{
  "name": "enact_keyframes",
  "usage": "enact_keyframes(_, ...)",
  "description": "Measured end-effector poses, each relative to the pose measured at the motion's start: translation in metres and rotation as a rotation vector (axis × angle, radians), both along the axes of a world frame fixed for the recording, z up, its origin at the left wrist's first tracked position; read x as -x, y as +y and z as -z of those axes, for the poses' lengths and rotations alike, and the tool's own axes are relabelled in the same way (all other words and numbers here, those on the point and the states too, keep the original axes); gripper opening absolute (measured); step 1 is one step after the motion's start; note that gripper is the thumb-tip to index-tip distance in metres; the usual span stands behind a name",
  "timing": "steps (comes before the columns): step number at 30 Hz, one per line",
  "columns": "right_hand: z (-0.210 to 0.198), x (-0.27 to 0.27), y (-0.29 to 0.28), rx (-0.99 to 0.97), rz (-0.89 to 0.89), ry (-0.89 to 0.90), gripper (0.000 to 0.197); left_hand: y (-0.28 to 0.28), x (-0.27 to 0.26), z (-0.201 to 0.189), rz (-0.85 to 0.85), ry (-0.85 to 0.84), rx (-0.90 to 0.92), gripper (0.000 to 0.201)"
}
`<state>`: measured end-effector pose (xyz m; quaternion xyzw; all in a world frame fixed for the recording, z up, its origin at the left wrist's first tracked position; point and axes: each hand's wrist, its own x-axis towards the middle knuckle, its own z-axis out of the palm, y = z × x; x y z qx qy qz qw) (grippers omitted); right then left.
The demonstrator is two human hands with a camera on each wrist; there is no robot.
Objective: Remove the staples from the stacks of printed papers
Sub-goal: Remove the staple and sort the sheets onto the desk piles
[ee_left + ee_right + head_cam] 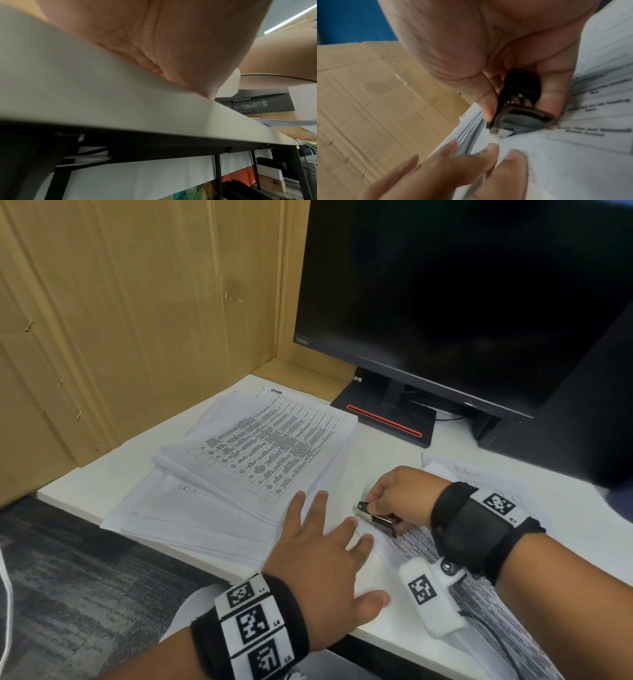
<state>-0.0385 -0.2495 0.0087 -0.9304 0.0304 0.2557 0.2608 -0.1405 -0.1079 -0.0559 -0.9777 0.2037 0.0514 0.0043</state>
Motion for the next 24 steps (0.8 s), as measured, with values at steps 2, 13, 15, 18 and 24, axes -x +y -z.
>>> enact_keyframes(2,0.003,-0.002,-0.004,-0.173,0.188,0.067,0.020,0.000,0.000,0.000,0.000,0.002,0.010,0.083)
enact_keyframes(13,0.004,0.007,-0.048,0.148,-0.112,-0.302,0.014,0.002,0.000,0.001,-0.007,0.026,0.053,0.082)
enact_keyframes(15,0.005,0.011,-0.050,0.341,-0.201,-0.322,0.015,0.002,0.000,0.000,-0.004,0.037,0.055,0.082)
enact_keyframes(18,0.002,0.007,-0.041,0.431,-0.286,-0.342,0.018,0.002,-0.001,0.000,-0.012,0.051,0.059,0.082)
enact_keyframes(24,0.003,-0.037,0.012,0.458,-0.444,-0.427,0.028,0.002,-0.003,-0.001,-0.025,0.070,0.134,0.085)
